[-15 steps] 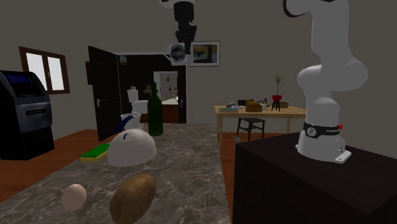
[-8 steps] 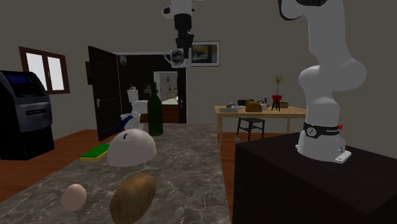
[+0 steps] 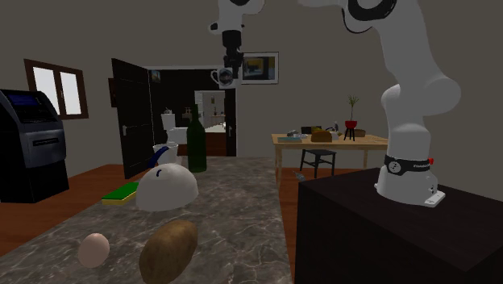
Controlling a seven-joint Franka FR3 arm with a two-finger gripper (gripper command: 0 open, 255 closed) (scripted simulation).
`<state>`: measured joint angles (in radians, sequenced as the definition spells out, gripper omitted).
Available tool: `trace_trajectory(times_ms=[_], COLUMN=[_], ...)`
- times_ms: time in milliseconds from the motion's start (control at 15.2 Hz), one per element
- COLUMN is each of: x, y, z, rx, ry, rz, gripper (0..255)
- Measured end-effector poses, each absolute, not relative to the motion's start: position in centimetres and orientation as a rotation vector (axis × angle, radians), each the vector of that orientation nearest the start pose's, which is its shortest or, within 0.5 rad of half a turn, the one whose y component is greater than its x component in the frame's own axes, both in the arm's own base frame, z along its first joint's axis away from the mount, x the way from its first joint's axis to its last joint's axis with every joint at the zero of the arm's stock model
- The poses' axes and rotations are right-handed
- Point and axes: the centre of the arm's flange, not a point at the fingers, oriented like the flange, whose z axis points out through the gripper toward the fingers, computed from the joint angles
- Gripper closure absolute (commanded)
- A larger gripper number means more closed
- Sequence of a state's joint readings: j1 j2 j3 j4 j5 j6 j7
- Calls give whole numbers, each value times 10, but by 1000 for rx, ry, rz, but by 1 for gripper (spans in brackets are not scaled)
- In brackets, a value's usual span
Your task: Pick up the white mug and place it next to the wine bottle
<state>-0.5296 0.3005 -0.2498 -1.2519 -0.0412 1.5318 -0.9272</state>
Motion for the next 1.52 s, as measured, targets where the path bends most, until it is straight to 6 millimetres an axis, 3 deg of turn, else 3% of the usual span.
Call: trace_trajectory(times_ms=[264,1518], x=[466,466], y=[-444,-445], z=[582,483], rx=[-3195,-3195], ry=[-253,-254], rz=[150,150], gripper=[255,255])
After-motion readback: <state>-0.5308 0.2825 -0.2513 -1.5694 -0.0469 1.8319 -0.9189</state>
